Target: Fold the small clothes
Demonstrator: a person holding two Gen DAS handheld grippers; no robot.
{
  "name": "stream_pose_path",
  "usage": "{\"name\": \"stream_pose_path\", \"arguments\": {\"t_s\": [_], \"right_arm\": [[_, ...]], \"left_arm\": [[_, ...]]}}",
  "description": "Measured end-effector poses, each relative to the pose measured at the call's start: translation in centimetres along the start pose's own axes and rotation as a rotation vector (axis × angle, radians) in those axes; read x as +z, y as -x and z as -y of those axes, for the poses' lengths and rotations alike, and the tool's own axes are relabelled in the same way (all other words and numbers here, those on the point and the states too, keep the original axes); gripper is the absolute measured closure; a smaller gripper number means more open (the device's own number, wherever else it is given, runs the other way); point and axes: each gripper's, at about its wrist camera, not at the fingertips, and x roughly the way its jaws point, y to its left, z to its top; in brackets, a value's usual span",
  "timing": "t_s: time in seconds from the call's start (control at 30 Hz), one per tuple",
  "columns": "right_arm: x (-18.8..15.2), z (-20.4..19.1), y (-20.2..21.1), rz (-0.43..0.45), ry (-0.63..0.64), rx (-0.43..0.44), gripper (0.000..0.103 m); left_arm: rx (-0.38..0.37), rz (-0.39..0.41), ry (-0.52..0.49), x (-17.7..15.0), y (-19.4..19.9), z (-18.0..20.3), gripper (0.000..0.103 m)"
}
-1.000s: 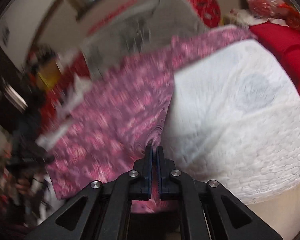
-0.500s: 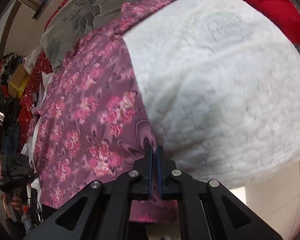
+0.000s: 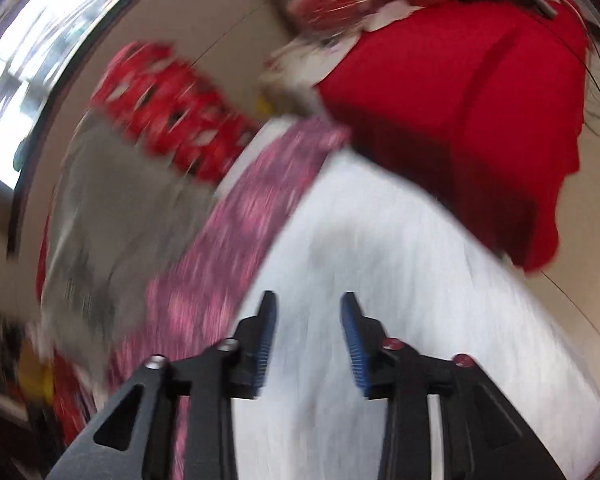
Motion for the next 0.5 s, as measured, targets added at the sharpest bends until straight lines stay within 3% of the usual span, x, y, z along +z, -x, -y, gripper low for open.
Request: {"name": "stream_pose_path", "arguments": {"t_s": [0.1, 0.23, 0.4, 0.5], "right_arm": [[4.5, 0.9, -4.5, 0.039, -0.097, -0.016, 0.063], [7.6, 1.2, -9.1, 0.057, -0.172, -0.018, 0.062], [9.3, -0.6, -12.7, 0.117, -0.108, -0.021, 0.056], [9.8, -1.7, -12.3, 0.123, -0.023, -0.051, 0.095]], "left_arm": [[-0.022, -0.024, 0.033, 1.2, -2.5, 0.7, 0.043], [-0.025, -0.032, 0.028, 1.7, -4.0, 1.0, 0.043], [-0.031, -0.028, 0.022, 2.8, -4.1, 1.1, 0.043], [-0.029, 0.006, 0.013, 4.5, -3.4, 1.5, 0.043]]}}
